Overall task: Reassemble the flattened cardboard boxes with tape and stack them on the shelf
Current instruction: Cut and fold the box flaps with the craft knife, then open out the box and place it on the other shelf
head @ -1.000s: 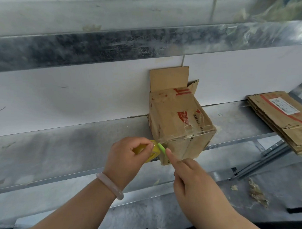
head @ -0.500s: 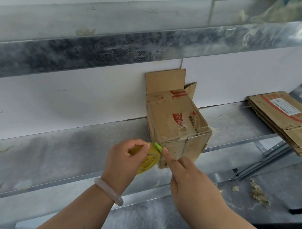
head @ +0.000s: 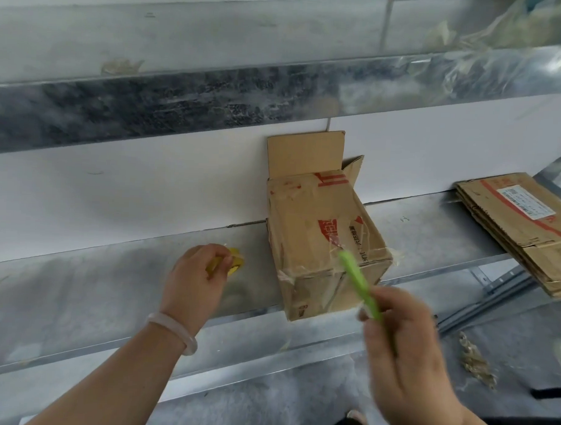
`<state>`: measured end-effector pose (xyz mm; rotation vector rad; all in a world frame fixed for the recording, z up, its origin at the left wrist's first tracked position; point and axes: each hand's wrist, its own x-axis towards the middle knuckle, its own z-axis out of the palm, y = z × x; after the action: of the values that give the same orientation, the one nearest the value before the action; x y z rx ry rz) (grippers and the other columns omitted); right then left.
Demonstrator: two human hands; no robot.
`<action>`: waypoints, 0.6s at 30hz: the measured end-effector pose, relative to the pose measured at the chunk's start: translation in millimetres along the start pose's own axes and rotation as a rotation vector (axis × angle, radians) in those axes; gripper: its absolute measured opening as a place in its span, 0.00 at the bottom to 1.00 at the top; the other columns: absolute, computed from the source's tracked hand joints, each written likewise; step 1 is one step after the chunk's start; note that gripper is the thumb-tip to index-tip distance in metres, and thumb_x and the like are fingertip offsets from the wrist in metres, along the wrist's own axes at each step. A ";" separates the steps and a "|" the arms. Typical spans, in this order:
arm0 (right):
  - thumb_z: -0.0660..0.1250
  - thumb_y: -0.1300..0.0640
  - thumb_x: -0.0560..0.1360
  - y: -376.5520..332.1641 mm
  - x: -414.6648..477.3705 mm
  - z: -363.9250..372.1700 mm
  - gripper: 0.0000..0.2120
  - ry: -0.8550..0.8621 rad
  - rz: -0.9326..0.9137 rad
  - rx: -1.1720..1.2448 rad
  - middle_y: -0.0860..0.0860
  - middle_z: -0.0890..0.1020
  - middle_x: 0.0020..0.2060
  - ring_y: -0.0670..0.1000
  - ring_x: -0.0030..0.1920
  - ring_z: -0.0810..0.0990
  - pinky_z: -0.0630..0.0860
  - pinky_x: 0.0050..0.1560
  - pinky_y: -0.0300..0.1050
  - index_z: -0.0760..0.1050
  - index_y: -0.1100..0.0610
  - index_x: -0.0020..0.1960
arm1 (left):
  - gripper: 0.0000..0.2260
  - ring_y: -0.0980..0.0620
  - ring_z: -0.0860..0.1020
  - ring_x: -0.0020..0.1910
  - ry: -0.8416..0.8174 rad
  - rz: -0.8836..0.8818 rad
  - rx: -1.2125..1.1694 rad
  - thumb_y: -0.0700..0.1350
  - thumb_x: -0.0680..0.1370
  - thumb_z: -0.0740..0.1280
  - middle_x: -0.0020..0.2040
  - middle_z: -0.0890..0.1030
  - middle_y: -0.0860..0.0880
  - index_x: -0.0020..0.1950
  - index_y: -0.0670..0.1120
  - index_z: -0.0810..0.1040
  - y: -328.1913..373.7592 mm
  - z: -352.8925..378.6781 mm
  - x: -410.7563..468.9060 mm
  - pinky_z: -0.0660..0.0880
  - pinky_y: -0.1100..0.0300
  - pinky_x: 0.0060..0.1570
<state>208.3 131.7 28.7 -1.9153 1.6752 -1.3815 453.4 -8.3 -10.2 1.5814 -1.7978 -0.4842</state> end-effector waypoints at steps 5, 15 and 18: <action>0.59 0.64 0.79 55.9 28.3 -34.0 0.18 0.342 0.411 0.139 0.56 0.77 0.48 0.51 0.40 0.75 0.73 0.40 0.46 0.66 0.40 0.53 | 0.13 0.41 0.78 0.44 0.131 0.041 0.247 0.53 0.74 0.60 0.47 0.82 0.48 0.44 0.48 0.81 -28.7 25.6 8.0 0.72 0.51 0.46; 0.60 0.59 0.79 185.6 84.6 -14.0 0.11 -0.268 0.656 -0.516 0.56 0.78 0.45 0.58 0.43 0.76 0.77 0.45 0.53 0.75 0.52 0.59 | 0.13 0.51 0.78 0.50 -0.098 0.181 0.337 0.53 0.74 0.62 0.49 0.83 0.53 0.40 0.49 0.84 -55.0 65.5 -25.9 0.71 0.51 0.55; 0.58 0.56 0.79 200.4 82.8 -7.4 0.16 -0.410 0.550 -0.745 0.52 0.80 0.53 0.56 0.59 0.75 0.72 0.57 0.52 0.75 0.45 0.64 | 0.13 0.51 0.79 0.54 -0.154 0.082 0.284 0.55 0.71 0.64 0.50 0.84 0.51 0.44 0.50 0.85 -57.5 64.6 -24.6 0.69 0.54 0.60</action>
<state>65.9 0.3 -68.9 -1.6447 2.4086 -0.1416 449.9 -5.8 -100.0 1.6868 -2.1153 -0.3302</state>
